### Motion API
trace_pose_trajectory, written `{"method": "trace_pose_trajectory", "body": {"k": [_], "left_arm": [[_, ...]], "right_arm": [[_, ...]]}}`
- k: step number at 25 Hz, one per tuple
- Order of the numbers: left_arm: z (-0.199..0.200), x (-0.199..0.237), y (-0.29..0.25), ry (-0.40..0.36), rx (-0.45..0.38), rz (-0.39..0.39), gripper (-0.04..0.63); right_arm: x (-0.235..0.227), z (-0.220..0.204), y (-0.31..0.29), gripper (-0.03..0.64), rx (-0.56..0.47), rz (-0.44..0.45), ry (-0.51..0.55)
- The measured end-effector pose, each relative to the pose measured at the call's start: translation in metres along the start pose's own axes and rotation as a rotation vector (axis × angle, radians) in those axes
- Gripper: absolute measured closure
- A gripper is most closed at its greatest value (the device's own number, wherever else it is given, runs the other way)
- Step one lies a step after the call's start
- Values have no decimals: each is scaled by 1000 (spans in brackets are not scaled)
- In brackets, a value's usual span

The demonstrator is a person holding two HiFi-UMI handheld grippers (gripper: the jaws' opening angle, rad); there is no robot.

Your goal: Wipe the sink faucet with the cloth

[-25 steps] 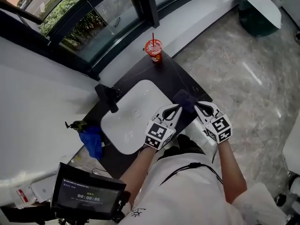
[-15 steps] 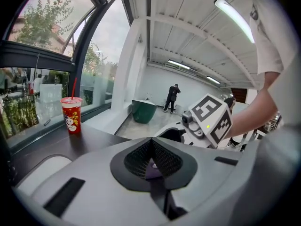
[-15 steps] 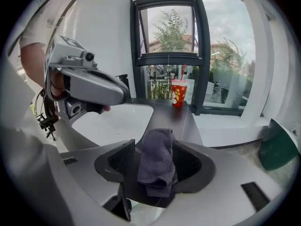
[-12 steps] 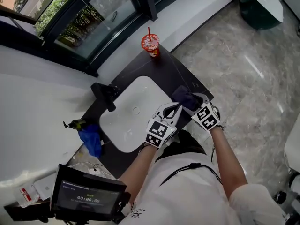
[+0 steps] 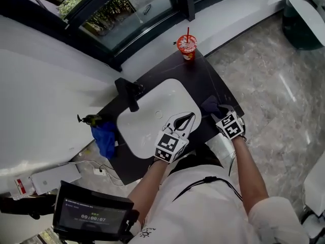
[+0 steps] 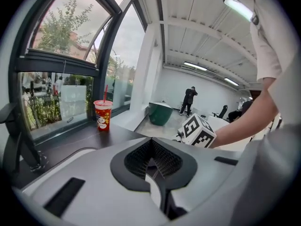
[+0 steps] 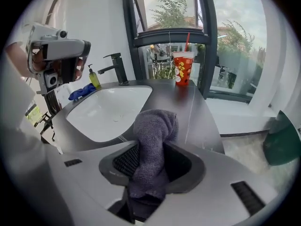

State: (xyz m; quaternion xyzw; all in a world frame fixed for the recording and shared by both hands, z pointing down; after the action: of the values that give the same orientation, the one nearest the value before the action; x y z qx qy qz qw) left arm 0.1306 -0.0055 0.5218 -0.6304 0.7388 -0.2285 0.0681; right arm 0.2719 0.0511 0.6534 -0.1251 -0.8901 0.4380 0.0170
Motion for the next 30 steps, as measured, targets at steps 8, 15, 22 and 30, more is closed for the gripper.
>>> {"method": "trace_pose_trajectory", "body": {"k": [8, 15, 22, 30], "left_arm": [[-2, 19, 29, 47, -60, 114, 595], [8, 36, 80, 73, -153, 254, 595], [15, 55, 135, 88, -239, 400, 595], [18, 78, 189, 98, -303, 568, 595]], "right_arm": [[-5, -1, -5, 509, 35, 50, -4], [16, 59, 25, 514, -99, 100, 52], [55, 154, 52, 514, -298, 175, 156], [126, 265, 61, 514, -493, 344, 303]]}}
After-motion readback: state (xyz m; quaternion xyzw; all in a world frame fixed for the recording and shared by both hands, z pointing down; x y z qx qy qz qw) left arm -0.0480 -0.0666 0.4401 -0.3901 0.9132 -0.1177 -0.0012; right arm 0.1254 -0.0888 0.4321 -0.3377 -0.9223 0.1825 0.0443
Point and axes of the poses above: the fingertips, and each gripper's own axes: y backward along the fingers, x to its left, z out of its top, the point moved 5 cm from there along y, backward along the fingers, and after that the axes turned 1 degree about -y, right-handed, at the moved point
